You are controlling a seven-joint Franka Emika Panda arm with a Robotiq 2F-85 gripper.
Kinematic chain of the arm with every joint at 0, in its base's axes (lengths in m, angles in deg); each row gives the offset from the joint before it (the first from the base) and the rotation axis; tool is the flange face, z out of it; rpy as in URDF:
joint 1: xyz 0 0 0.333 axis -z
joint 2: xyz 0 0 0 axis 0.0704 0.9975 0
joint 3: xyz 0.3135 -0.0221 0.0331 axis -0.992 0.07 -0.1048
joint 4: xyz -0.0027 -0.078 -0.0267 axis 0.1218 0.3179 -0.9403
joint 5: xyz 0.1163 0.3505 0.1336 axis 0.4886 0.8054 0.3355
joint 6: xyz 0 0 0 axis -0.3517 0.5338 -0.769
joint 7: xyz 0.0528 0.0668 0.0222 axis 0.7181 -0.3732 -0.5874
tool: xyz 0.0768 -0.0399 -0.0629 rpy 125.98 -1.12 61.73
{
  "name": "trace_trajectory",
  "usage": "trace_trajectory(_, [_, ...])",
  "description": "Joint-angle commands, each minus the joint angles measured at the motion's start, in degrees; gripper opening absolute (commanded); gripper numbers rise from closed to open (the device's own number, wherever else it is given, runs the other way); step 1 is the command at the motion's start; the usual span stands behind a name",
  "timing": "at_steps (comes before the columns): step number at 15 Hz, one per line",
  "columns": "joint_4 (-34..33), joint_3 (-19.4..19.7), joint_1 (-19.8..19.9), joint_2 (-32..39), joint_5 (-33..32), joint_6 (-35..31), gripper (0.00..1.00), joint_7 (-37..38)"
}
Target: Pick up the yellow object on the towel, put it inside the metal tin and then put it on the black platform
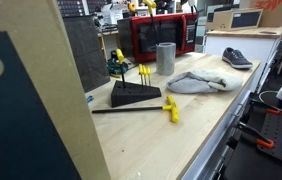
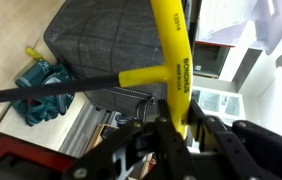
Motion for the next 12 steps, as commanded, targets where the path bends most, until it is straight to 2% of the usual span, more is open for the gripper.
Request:
trace_trajectory(1, [1.1, 0.6, 0.8, -1.4, -1.2, 2.5, 0.06, 3.5])
trace_trajectory(7, [2.3, 0.8, 1.3, -2.0, -6.2, 1.6, 0.06, 8.0])
trace_trajectory(12, [4.6, 0.8, 1.6, -0.2, -6.3, -2.2, 0.06, 4.5])
